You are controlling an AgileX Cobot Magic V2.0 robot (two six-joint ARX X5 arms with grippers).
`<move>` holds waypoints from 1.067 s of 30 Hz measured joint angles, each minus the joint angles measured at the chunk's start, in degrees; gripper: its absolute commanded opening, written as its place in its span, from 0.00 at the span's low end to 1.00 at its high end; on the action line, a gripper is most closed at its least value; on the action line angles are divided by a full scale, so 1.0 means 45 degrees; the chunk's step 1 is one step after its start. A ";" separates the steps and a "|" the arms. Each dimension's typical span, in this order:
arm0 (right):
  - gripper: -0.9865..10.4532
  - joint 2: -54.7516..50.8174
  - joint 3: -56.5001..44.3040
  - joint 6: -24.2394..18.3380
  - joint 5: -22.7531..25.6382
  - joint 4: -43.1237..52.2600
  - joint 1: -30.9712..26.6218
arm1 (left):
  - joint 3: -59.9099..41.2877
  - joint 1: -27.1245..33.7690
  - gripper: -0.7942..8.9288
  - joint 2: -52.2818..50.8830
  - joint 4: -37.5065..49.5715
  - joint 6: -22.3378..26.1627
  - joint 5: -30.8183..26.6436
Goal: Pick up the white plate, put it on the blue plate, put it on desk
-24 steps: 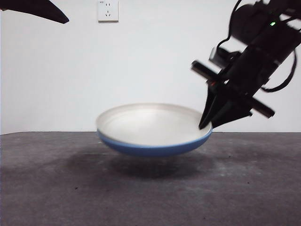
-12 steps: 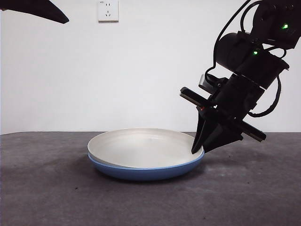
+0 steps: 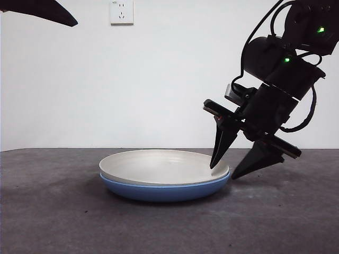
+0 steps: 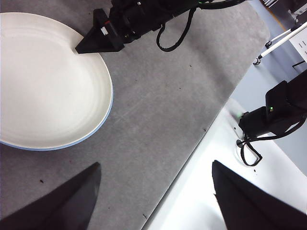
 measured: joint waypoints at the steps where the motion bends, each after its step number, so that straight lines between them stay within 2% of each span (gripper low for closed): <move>1: 0.32 0.0000 0.0000 0.0000 0.0005 -0.0039 -0.0010 | 0.0000 0.0000 0.46 0.0000 0.0000 0.0000 0.0000; 7: 0.34 -0.0447 0.0000 -0.0005 0.0019 -0.0223 -0.0010 | 0.0000 0.0000 0.46 0.0000 0.0000 0.0000 0.0000; 13: 0.34 -0.2516 0.0005 -0.0301 0.0039 -0.0743 -0.0015 | 0.0000 0.0000 0.46 0.0000 -0.0005 0.0000 0.0000; 24: 0.34 -0.7096 0.0024 -0.2812 0.0000 -0.4537 0.0185 | 0.0000 0.0000 0.46 0.0000 0.0000 0.0000 0.0000; 32: 0.34 -0.9471 0.0024 -0.4036 0.0000 -0.8354 0.0850 | 0.0000 0.0000 0.46 0.0000 -0.0019 0.0000 0.0000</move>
